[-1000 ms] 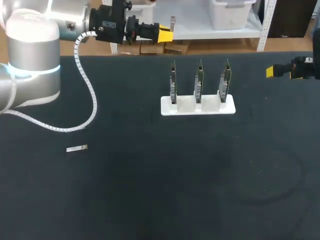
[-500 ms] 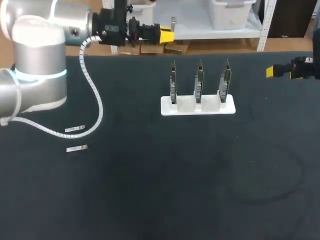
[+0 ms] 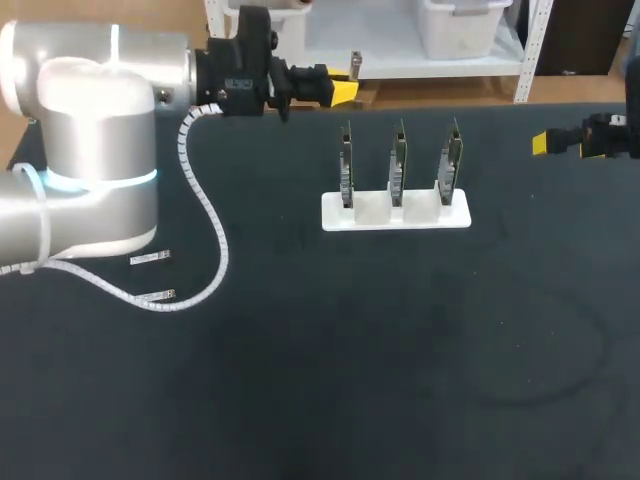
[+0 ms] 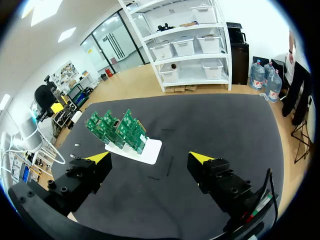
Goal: Pick up the optical module with the left hand, and insert it into the network port with the right hand.
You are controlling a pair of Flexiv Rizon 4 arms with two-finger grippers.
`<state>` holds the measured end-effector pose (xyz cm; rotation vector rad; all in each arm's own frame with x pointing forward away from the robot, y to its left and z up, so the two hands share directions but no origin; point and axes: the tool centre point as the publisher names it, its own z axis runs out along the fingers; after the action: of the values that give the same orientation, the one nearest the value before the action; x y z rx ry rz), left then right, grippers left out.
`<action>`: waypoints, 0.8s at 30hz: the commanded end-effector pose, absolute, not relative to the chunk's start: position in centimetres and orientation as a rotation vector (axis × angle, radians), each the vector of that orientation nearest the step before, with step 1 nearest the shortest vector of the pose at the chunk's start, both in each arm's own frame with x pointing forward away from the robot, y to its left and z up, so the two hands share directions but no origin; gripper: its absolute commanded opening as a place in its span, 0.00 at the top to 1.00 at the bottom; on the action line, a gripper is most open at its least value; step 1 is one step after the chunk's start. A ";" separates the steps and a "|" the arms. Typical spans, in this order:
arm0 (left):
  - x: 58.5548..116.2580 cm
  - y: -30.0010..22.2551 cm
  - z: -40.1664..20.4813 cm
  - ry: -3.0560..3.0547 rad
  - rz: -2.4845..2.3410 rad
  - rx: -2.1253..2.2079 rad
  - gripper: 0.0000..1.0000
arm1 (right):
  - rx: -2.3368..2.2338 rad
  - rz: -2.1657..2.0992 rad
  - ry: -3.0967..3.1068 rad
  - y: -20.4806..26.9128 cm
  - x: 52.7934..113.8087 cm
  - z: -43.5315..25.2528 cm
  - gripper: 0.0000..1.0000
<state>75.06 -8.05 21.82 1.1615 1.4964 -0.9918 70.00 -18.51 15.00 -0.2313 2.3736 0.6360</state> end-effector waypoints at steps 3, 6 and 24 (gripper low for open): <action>75.8 -8.1 20.6 1.487 -1.023 1.194 1.00 | -0.231 0.636 2.374 -18.5 70.0 15.0 0.00; 75.9 -8.3 20.3 1.472 -1.062 1.256 1.00 | -0.231 0.636 2.374 -18.5 70.0 15.0 0.00; 77.7 -8.4 18.4 1.475 -1.143 1.295 1.00 | -0.231 0.636 2.374 -18.5 70.0 15.0 0.00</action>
<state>76.94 -8.32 18.87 1.2662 1.4974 -1.0948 70.00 -18.50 15.00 -0.2313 2.3736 0.6360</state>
